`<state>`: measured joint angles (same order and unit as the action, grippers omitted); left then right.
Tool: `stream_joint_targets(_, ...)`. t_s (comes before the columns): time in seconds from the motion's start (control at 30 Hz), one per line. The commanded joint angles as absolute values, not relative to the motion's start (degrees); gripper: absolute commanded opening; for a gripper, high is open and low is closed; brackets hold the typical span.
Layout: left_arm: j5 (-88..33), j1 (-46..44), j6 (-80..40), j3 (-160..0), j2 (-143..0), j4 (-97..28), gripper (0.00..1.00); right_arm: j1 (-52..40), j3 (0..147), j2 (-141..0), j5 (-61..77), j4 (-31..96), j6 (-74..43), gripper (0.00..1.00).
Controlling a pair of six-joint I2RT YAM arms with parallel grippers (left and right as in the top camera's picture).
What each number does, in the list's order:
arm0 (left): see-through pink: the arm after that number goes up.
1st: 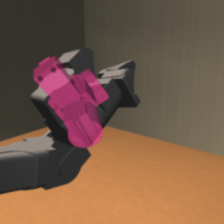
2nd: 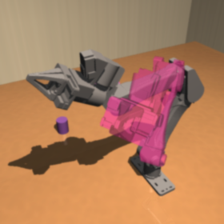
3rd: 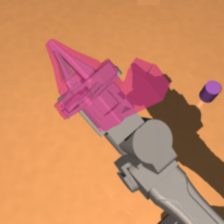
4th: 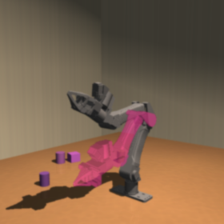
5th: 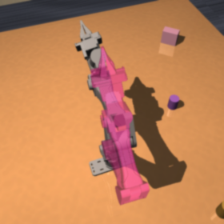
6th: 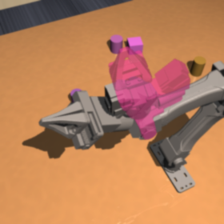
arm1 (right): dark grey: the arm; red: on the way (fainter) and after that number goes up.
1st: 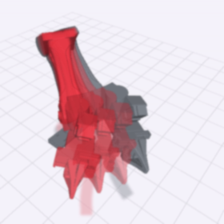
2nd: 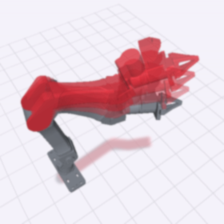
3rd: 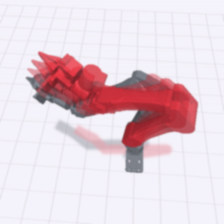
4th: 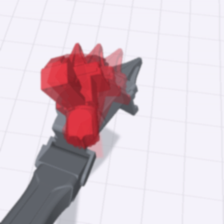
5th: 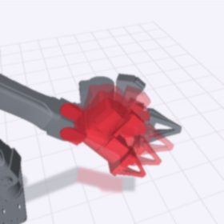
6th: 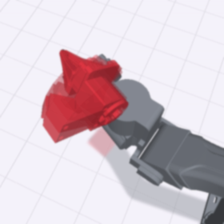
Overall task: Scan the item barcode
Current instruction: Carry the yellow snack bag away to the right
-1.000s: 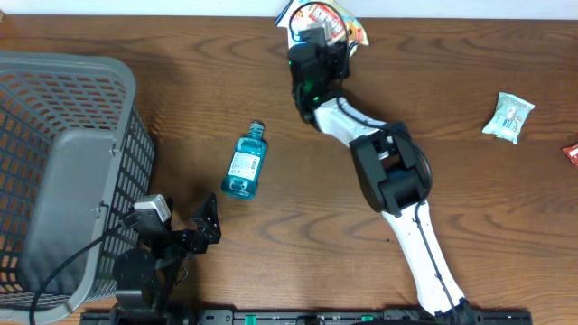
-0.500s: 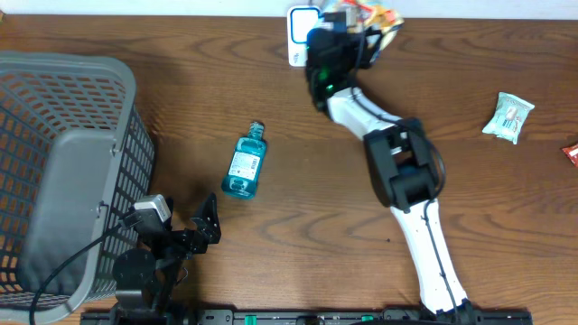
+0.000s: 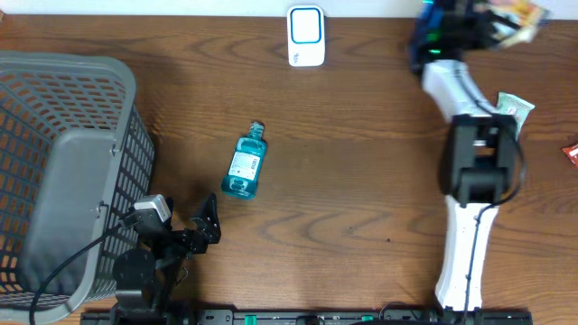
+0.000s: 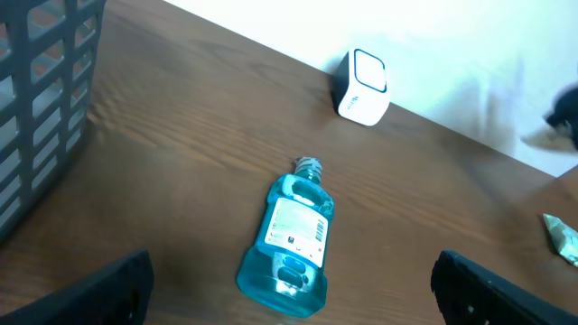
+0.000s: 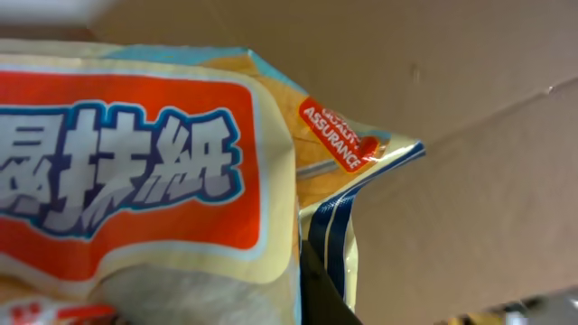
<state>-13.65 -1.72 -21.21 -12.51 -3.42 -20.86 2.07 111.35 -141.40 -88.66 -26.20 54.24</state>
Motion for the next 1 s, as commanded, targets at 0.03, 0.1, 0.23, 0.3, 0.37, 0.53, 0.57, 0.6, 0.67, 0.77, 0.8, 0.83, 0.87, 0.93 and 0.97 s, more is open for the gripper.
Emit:
stream_joint_targets(0.03,-14.3,-2.0,-22.0,-12.6,-3.3,-21.0,0.98,8.9,105.1,-140.1,-90.7,-26.1,53.6,0.12)
stream_joint_targets(0.1,-14.3,-2.0,-22.0,-12.6,-3.3,-21.0,0.98,11.7,102.7,-140.1,-90.7,-26.3,53.3,0.49)
stream_joint_targets(0.23,-14.3,-2.0,-22.0,-12.6,-3.3,-21.0,0.98,15.1,101.5,-139.8,-90.7,-28.1,53.6,0.96)
stream_joint_targets(0.3,-14.4,-2.0,-21.9,-12.6,-3.3,-21.0,0.98,15.4,101.5,-138.7,-90.7,-31.6,55.5,0.99)
stream_joint_targets(0.37,-14.3,-2.0,-22.0,-12.6,-3.3,-21.0,0.98,15.1,101.6,-136.4,-90.7,-36.4,57.3,0.99)
stream_joint_targets(0.53,-14.4,-2.0,-21.9,-12.6,-3.3,-21.0,0.98,11.6,101.7,-128.1,-89.3,-42.7,57.3,0.99)
stream_joint_targets(0.57,-14.4,-2.0,-22.0,-12.6,-3.3,-21.0,0.98,10.2,101.7,-126.2,-88.6,-42.7,56.5,0.99)
stream_joint_targets(0.6,-14.4,-2.0,-21.9,-12.6,-3.3,-21.0,0.98,8.8,101.7,-124.6,-87.8,-42.7,56.0,0.99)
stream_joint_targets(0.67,-14.3,-2.0,-22.0,-12.6,-3.3,-21.0,0.98,5.5,101.7,-122.3,-84.4,-42.4,55.8,0.99)
stream_joint_targets(0.77,-14.4,-2.0,-22.0,-12.6,-3.3,-21.0,0.98,-1.0,101.7,-119.1,-75.2,-35.0,56.0,0.99)
stream_joint_targets(0.8,-14.4,-2.0,-22.0,-12.6,-3.3,-21.0,0.98,-3.2,101.7,-118.3,-72.0,-31.4,54.9,0.99)
stream_joint_targets(0.83,-14.3,-2.0,-22.0,-12.6,-3.3,-21.0,0.98,-5.5,101.7,-117.4,-68.9,-27.4,53.1,0.99)
stream_joint_targets(0.87,-14.3,-2.0,-22.0,-12.6,-3.3,-21.0,0.98,-7.7,101.7,-116.6,-65.7,-22.6,50.8,0.99)
stream_joint_targets(0.93,-14.3,-2.0,-22.0,-12.6,-3.3,-21.0,0.98,-12.6,101.7,-114.9,-58.4,-9.5,44.1,0.99)
stream_joint_targets(0.97,-14.3,-2.0,-21.9,-12.6,-3.3,-21.0,0.98,-14.8,101.7,-114.0,-55.2,-2.4,39.3,0.99)
